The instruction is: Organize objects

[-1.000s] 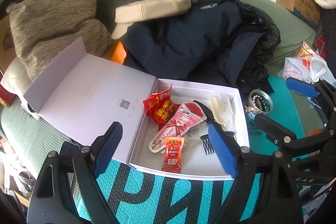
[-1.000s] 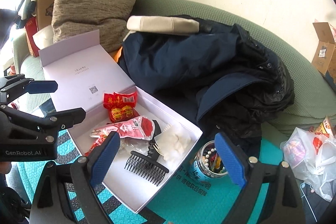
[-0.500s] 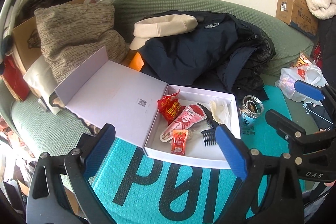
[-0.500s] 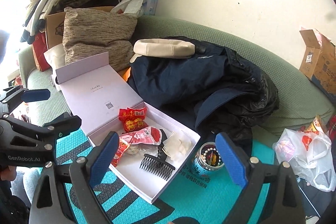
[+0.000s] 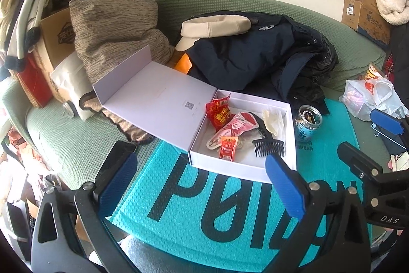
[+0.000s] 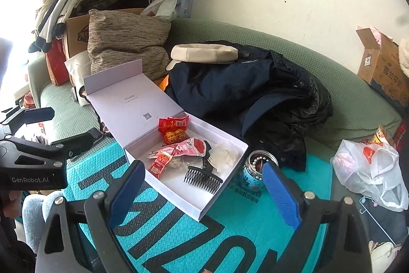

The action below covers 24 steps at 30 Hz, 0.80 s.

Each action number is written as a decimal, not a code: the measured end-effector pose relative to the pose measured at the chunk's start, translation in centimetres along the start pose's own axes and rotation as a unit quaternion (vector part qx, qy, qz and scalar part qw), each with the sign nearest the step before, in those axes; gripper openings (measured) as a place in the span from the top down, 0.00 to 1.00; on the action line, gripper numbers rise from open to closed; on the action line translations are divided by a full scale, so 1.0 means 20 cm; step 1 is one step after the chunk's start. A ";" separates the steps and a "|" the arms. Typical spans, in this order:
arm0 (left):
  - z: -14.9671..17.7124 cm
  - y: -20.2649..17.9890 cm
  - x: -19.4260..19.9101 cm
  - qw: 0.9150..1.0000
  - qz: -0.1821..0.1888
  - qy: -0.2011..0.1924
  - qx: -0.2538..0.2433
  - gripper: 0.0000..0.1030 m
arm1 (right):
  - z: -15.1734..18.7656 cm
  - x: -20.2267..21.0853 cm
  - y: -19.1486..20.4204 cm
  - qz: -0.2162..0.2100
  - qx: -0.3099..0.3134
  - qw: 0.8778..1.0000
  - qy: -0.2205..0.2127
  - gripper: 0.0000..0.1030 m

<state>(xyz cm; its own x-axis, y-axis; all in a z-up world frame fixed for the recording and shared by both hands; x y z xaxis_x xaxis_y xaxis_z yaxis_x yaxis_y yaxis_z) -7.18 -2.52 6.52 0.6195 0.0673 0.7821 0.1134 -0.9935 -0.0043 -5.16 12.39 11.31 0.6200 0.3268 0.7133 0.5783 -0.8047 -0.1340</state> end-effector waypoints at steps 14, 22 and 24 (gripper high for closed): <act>0.16 0.01 0.00 0.999 0.000 0.036 0.007 0.02 | 0.18 -0.02 0.04 -0.026 -0.016 0.999 0.036 0.09; 0.18 0.00 0.03 0.999 0.007 0.035 0.008 0.02 | 0.19 0.01 0.04 -0.028 -0.015 0.999 0.032 0.09; 0.18 0.00 0.04 0.999 0.005 0.036 0.014 0.03 | 0.19 0.01 0.04 -0.028 -0.013 0.999 0.031 0.09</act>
<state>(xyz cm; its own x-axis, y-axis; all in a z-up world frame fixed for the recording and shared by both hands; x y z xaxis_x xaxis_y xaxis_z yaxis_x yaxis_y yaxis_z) -3.91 -2.15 4.80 0.5633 0.0500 0.8247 0.1294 -0.9912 -0.0283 -2.54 13.68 8.74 0.5530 0.3409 0.7602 0.5960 -0.7995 -0.0750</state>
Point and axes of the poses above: each gripper's, at about its wrist camera, not at the fingertips, and x roughly against the way its jaws point, y to its left, z to its underside, the point moved 6 cm from there along -x, roughly the way its jaws point, and after that the axes turned 9 degrees about y, right-handed, at the moved point
